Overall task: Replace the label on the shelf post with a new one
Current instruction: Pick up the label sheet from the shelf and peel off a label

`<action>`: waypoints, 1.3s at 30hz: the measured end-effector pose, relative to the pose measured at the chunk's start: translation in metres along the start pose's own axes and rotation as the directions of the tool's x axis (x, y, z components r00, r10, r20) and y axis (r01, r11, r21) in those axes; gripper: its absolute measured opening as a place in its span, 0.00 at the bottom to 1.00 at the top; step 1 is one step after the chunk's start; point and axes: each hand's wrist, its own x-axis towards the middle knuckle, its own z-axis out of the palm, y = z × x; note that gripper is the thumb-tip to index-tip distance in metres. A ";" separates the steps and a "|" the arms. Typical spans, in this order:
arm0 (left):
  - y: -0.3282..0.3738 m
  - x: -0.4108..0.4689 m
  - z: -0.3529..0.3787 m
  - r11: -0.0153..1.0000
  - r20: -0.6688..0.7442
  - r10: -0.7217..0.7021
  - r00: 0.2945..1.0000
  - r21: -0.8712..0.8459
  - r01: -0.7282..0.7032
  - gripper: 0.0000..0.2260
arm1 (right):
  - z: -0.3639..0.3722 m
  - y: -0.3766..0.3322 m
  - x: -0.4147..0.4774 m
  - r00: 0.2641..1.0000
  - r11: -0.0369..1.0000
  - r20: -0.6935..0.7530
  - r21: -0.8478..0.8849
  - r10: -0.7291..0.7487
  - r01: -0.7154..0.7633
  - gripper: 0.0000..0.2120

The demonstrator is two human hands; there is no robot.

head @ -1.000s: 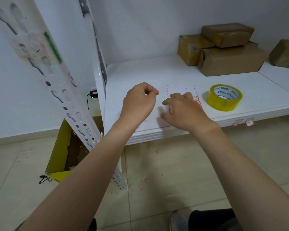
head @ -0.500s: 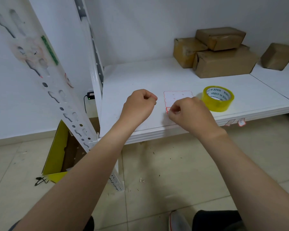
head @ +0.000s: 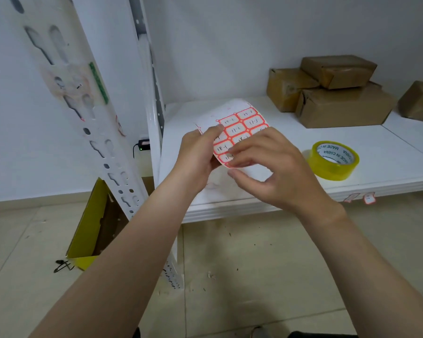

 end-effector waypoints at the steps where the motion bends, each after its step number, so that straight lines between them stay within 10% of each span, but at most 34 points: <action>1: 0.001 0.000 0.000 0.999 -0.031 0.026 0.999 0.049 -0.024 0.10 | -0.001 0.001 -0.001 0.999 0.999 0.006 0.018 0.038 -0.038 0.08; 13: -0.003 -0.008 0.020 0.996 0.118 0.081 0.990 0.035 -0.086 0.09 | -0.004 0.006 0.008 0.813 0.855 -0.266 0.121 0.517 -0.504 0.08; 39: -0.001 -0.018 0.027 0.949 0.185 0.142 0.972 0.254 -0.187 0.09 | -0.009 0.007 0.013 0.676 0.705 -0.232 0.376 0.700 -0.601 0.05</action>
